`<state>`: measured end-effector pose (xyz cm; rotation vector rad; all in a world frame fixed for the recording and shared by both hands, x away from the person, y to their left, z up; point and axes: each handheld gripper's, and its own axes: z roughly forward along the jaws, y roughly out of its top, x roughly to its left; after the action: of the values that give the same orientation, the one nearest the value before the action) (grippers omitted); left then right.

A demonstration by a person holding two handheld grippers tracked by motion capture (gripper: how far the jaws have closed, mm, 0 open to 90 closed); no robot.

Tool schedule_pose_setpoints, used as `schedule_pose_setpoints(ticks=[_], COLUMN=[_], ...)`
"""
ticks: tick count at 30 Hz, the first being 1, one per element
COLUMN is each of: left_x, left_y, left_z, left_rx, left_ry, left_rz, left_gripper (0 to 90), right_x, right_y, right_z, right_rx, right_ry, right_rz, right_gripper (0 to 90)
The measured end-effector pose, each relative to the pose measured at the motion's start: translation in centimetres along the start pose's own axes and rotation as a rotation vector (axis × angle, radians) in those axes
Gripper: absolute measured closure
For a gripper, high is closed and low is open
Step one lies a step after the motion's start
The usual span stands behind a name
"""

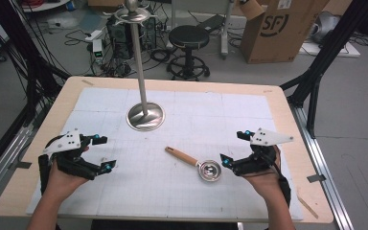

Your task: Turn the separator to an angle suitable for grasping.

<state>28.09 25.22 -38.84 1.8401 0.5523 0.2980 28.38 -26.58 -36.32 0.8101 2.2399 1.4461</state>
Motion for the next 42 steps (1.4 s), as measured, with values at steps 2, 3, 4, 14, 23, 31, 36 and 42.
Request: schedule_pose_setpoints(ticks=[2, 3, 4, 14, 23, 31, 36, 42], left_x=[0.0, 0.0, 0.0, -0.1, -0.1, 0.2, 0.2, 0.1], left_y=[0.0, 0.0, -0.1, 0.0, -0.2, -0.4, -0.4, -0.4], left_z=[0.0, 0.1, 0.1, 0.2, 0.4, 0.3, 0.4, 0.3], left_rx=[0.013, 0.016, 0.017, 0.014, 0.034, 0.030, 0.037, 0.029], left_ry=[0.009, 0.014, 0.011, 0.001, 0.000, -0.001, -0.001, -0.002], left_rz=[0.000, 0.005, 0.007, 0.008, 0.017, 0.007, 0.011, 0.010], left_gripper=[10.0, 10.0, 10.0, 10.0, 10.0, 10.0, 10.0, 10.1], right_x=[-0.2, -0.2, -0.3, 0.0, 0.2, 0.7, 0.8, 0.9], right_y=[-0.1, -0.2, -0.2, -0.2, 0.0, 0.2, 0.2, 0.6], right_z=[0.1, 0.1, 0.1, 0.4, 1.4, 3.0, 3.5, 4.5], right_rx=[-0.001, 0.002, 0.006, 0.014, 0.039, 0.093, 0.113, 0.145], right_ry=[0.002, 0.001, 0.002, -0.008, 0.007, 0.011, 0.020, 0.036], right_rz=[0.004, 0.005, 0.006, 0.008, 0.002, -0.024, -0.030, -0.028], right_gripper=[0.3, 0.3, 0.3, 0.3, 0.3, 0.3, 0.3, 0.4])
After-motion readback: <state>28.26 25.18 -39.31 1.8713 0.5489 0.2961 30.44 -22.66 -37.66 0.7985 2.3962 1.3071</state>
